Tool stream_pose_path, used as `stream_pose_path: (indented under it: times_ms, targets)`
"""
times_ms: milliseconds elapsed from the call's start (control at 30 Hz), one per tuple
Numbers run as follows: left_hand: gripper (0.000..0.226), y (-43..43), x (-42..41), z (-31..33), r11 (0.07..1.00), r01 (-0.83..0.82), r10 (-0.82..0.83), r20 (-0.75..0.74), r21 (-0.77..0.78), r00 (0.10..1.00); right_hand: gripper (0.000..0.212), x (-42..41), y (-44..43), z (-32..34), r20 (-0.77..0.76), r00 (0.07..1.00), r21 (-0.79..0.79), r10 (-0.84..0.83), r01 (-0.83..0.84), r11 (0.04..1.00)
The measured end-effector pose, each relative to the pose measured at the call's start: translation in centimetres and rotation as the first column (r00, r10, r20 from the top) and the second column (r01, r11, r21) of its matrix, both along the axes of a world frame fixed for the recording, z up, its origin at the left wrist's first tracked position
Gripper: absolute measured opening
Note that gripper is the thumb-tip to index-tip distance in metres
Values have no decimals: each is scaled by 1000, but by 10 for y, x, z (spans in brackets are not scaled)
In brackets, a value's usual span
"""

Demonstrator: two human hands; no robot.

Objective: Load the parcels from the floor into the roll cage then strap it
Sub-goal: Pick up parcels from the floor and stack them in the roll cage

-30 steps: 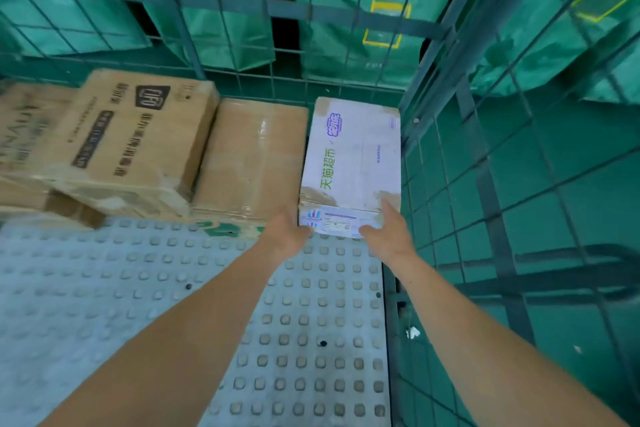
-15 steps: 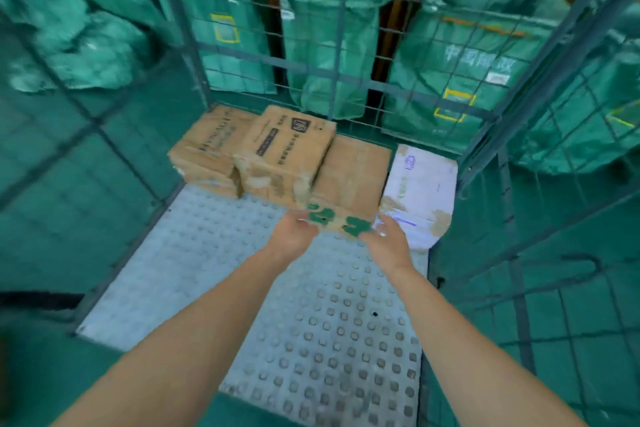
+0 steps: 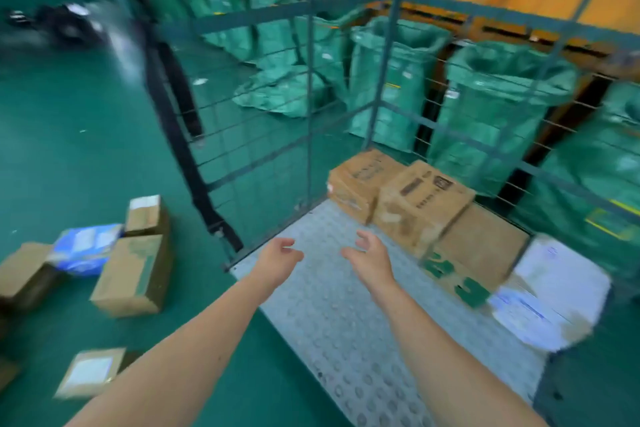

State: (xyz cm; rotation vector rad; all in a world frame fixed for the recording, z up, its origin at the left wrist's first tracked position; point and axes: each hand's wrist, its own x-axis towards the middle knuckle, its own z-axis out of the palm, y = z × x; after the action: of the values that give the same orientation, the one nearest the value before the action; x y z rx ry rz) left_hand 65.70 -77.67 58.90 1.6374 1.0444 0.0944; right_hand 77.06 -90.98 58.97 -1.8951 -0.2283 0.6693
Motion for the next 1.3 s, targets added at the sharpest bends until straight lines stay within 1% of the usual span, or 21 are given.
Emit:
stream_pose_path:
  times_ms: [133, 267, 433, 600, 667, 767, 833, 933, 1067, 1200, 1300]
  targets:
    - [46, 39, -62, 9, 975, -223, 222, 21, 22, 975, 59, -39, 61, 6, 32, 977, -3, 209, -209, 978]
    - [44, 62, -115, 11, 897, -441, 441, 32, 18, 897, 58, -73, 111, 5, 24, 907, -5, 420, -420, 908]
    - [43, 65, -171, 9, 724, -690, 690, 21, 1, 724, 60, -111, 158, 2, -18, 756, -17, 655, -655, 756]
    - [42, 43, -224, 8, 496, -868, 868, -1, -16, 496, 61, -158, 189, 2, -31, 532, -42, 846, -847, 530]
    - [43, 29, -248, 8, 409, -913, 912, -12, -3, 409, 62, -182, 196, 1, -33, 442, -42, 897, -897, 440]
    - [43, 0, -289, 5, 245, -969, 969, -21, 4, 245, 62, -226, 200, -2, -50, 286, -43, 957, -958, 284]
    - [45, -19, -315, 4, 163, -987, 986, -33, 6, 162, 61, -259, 199, -3, -57, 190, -32, 980, -982, 188]
    - [46, -52, -355, 7, 28, -999, 999, -34, 22, 28, 61, -317, 194, -8, -61, 32, -44, 998, -999, 30]
    - [45, -92, -408, 8, -144, -989, 989, -32, 24, -145, 63, -392, 180, -10, -67, -140, -49, 988, -988, -143]
    - [45, -124, -468, 4, -272, -962, 961, -38, 15, -273, 65, -467, 167, -9, -54, -273, -65, 960, -959, -276]
    - [46, -136, -519, 3, -315, -949, 948, -37, 20, -316, 66, -523, 164, -8, -45, -320, -74, 946, -944, -322]
